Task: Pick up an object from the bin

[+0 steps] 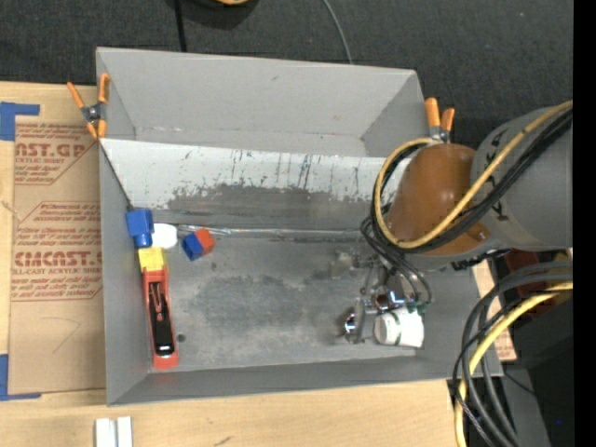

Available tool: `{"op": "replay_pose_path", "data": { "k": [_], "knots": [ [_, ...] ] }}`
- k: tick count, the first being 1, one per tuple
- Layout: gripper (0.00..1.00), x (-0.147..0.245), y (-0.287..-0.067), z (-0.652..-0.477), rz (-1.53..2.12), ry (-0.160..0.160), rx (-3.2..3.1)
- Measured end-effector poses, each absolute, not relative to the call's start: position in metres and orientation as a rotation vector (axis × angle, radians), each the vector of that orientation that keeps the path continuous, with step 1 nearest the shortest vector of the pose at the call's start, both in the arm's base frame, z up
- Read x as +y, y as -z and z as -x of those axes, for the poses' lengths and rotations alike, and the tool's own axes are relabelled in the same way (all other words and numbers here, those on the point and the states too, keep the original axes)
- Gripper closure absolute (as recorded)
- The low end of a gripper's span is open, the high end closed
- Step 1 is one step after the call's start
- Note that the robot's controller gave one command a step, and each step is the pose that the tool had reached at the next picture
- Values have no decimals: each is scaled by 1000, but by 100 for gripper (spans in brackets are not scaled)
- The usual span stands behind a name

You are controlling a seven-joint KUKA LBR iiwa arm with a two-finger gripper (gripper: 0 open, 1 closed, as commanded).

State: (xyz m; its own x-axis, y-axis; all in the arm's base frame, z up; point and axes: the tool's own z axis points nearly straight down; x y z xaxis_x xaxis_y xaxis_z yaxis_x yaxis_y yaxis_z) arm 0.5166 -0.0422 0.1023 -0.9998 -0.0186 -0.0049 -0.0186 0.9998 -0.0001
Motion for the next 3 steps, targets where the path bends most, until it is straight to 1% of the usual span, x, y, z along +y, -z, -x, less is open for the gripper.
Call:
{"op": "replay_pose_path", "data": {
  "k": [1,2,3],
  "knots": [
    [0,-93,-79,-489,-95,-3,3144],
    [0,-113,-81,-489,-101,3,3137],
    [100,-78,-69,-512,-66,-4,3145]
  ]
}}
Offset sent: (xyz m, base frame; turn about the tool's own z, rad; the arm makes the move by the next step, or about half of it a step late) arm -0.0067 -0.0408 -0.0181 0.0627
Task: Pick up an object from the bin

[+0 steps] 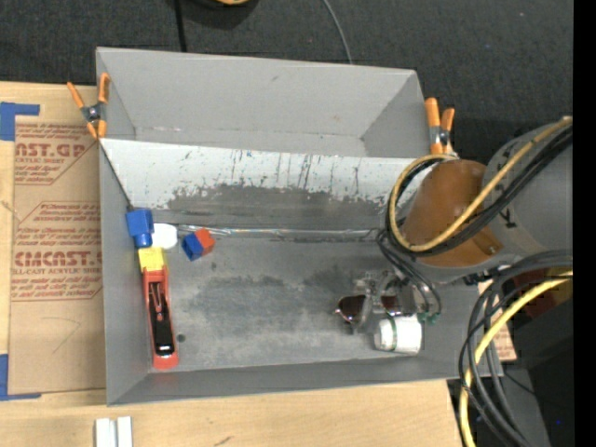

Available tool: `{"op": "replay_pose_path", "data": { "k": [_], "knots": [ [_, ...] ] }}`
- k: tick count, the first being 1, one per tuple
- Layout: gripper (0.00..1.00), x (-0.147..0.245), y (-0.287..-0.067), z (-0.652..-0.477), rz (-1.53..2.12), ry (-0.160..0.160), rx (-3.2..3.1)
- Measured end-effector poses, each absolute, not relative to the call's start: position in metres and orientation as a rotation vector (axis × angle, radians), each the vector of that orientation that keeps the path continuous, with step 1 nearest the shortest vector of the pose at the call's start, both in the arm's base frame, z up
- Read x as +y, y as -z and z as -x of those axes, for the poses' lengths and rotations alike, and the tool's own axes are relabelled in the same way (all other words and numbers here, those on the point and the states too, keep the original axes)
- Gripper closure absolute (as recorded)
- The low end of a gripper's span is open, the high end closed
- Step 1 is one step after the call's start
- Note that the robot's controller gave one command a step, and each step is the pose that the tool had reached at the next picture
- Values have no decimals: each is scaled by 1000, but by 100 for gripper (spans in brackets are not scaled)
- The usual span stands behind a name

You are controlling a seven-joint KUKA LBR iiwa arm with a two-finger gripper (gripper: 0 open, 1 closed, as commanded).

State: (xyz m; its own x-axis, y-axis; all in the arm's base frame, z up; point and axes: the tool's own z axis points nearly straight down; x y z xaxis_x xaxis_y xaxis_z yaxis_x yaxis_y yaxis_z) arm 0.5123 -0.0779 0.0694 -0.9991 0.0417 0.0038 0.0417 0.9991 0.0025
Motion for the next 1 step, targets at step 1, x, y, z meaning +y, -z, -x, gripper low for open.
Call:
{"op": "replay_pose_path", "data": {
  "k": [1],
  "knots": [
    [100,-78,-69,-512,65,4,-3137]
  ]
}}
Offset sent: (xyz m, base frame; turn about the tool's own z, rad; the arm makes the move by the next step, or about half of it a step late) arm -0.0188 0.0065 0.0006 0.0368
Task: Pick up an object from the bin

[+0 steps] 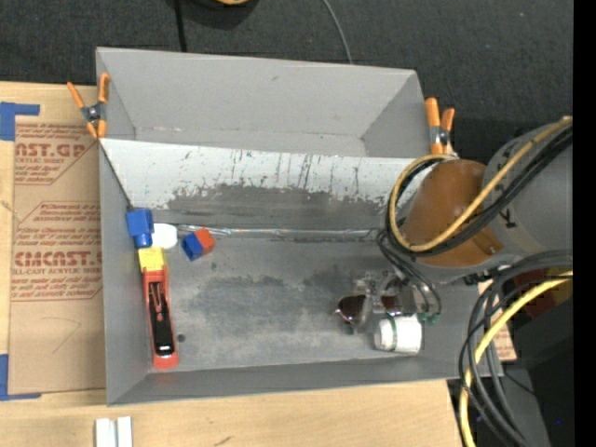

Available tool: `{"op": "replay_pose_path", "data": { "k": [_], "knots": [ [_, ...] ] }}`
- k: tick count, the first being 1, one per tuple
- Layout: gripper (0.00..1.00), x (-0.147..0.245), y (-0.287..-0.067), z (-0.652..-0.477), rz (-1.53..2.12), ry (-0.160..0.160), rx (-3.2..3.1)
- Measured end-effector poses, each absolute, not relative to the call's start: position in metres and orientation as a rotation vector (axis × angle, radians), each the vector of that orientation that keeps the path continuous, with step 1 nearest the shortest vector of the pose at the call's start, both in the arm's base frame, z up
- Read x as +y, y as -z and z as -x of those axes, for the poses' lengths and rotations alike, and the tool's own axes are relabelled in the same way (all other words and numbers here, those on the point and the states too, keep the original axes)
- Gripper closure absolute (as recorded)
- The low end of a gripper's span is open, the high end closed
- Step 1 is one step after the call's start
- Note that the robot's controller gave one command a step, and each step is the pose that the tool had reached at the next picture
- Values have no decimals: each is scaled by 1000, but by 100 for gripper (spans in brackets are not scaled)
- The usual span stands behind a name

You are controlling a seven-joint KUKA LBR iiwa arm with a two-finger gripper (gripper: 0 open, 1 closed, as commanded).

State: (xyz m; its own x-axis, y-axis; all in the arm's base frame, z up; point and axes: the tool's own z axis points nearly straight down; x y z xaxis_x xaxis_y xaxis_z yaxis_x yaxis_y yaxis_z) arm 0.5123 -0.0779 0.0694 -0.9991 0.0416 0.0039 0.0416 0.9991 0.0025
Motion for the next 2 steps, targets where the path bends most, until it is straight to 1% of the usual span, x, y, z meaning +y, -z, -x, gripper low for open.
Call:
{"op": "replay_pose_path", "data": {
  "k": [1,2],
  "knots": [
    [100,-74,-69,-501,99,6,-3136],
    [100,-65,-244,-526,51,2,-3147]
  ]
}}
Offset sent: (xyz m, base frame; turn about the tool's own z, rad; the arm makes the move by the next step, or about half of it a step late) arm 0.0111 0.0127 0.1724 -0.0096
